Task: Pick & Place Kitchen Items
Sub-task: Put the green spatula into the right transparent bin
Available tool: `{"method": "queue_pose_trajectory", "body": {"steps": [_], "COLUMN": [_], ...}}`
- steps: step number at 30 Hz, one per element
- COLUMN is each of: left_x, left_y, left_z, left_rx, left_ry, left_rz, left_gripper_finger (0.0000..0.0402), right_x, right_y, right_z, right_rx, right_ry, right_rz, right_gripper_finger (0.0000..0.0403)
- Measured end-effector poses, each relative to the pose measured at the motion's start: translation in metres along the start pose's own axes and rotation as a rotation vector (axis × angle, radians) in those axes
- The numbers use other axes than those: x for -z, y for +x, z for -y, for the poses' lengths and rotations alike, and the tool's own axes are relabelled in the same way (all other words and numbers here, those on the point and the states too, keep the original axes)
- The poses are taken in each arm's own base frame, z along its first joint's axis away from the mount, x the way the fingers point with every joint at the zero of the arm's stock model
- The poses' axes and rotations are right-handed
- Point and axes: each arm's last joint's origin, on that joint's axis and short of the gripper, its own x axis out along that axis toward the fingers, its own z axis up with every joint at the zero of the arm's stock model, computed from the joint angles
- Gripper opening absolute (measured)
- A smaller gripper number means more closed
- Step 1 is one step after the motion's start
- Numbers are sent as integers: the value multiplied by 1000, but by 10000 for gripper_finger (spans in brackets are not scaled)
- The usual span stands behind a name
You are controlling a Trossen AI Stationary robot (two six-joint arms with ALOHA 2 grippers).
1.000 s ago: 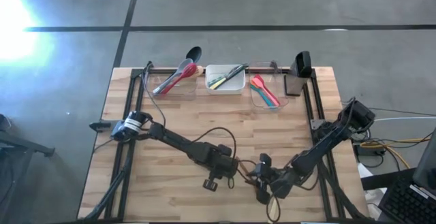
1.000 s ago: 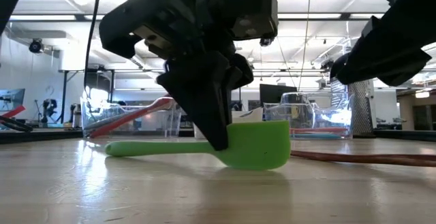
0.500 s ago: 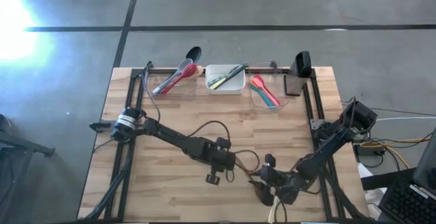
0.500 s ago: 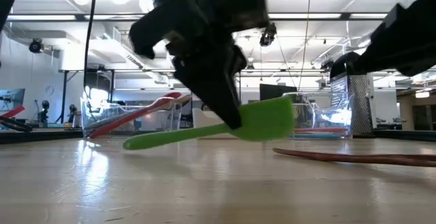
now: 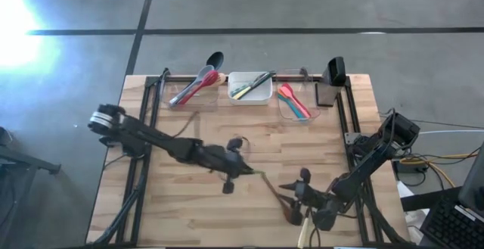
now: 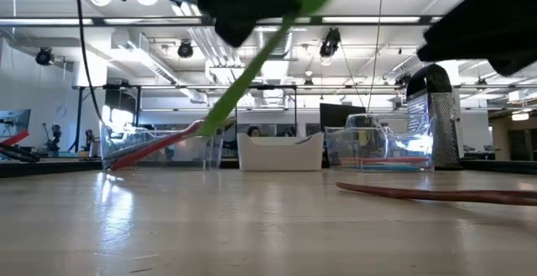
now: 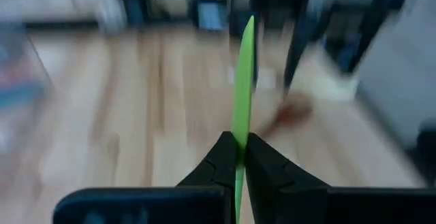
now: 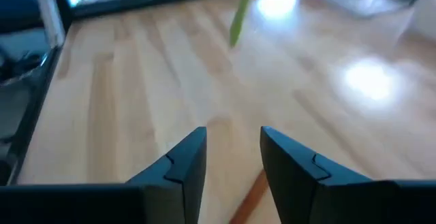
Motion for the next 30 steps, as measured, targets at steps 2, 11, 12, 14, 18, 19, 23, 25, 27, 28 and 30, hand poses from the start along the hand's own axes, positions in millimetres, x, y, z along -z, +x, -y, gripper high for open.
{"method": "queue_pose_trajectory", "body": {"steps": [2, 11, 12, 14, 18, 19, 23, 25, 27, 28, 30], "left_x": [-3, 4, 4, 3, -4, -5, -7, -7, -7, -7, -8], "left_y": [-13, -40, -39, -38, -36, -36, -36, -36, -36, -36, -36], "left_z": [-2, -9, -9, -9, -7, -7, -6, -6, -7, -7, -7], "left_rx": [11, 53, 54, 60, 99, 107, 123, 122, 121, 121, 121], "left_ry": [-18, -68, -71, -73, -60, -57, -52, -48, -48, -48, -48], "left_rz": [172, 622, 621, 619, 633, 632, 635, 636, 635, 635, 636], "left_gripper_finger": [16, 16, 16, 16, 16, 16, 16, 16, 16, 16, 16], "right_x": [-3, -34, -39, -49, -66, -68, -78, -83, -87, -89, -90], "right_y": [0, 19, 23, 32, 52, 56, 64, 67, 68, 69, 70], "right_z": [-1, -2, -1, 2, 14, 17, 24, 25, 26, 27, 28], "right_rx": [26, 53, 43, 13, -60, -66, -95, -138, -163, -170, -176], "right_ry": [0, -32, -37, -42, -39, -41, -32, -38, -36, -33, -30], "right_rz": [49, 205, 213, 226, 233, 231, 258, 277, 299, 304, 306], "right_gripper_finger": [138, 157, 158, 161, 164, 164, 161, 159, 160, 160, 161]}}
